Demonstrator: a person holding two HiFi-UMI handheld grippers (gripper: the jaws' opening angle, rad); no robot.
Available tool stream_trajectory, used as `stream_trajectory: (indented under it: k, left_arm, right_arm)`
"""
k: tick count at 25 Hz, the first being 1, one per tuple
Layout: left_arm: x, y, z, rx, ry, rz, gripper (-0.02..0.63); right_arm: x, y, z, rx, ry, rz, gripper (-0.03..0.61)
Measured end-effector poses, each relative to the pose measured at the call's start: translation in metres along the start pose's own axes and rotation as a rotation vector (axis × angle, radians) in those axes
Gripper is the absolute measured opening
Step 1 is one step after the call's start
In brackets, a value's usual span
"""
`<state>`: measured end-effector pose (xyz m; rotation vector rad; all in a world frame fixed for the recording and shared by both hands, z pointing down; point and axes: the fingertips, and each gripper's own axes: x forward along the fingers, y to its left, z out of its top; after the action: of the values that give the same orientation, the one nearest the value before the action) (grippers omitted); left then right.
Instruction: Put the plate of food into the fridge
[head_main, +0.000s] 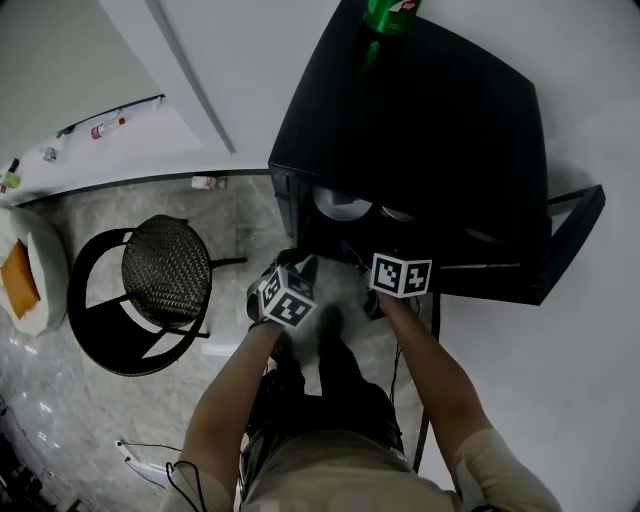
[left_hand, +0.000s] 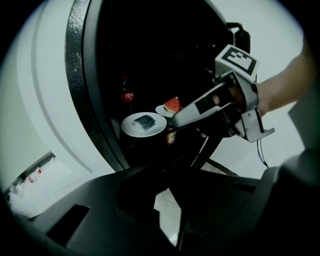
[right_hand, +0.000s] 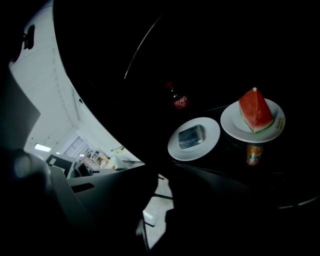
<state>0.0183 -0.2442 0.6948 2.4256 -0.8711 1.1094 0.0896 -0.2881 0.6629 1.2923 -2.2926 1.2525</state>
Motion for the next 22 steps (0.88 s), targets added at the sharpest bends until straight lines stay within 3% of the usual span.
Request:
stream_trajectory:
  k: [1, 12, 22]
  left_arm:
    - [-0.003, 0.0, 0.001, 0.002, -0.004, 0.001, 0.041]
    - [-0.038, 0.021, 0.023, 0.03, -0.069, 0.043, 0.009]
    - [-0.073, 0.032, 0.006, 0.047, -0.091, 0.054, 0.009]
  right_arm:
    - [-0.002, 0.004, 0.0, -0.013, 0.003, 0.002, 0.038]
    - [-0.01, 0.047, 0.017, -0.094, -0.008, 0.059, 0.032]
    - [-0.003, 0.101, 0.004, -0.165, 0.02, 0.111, 0.032]
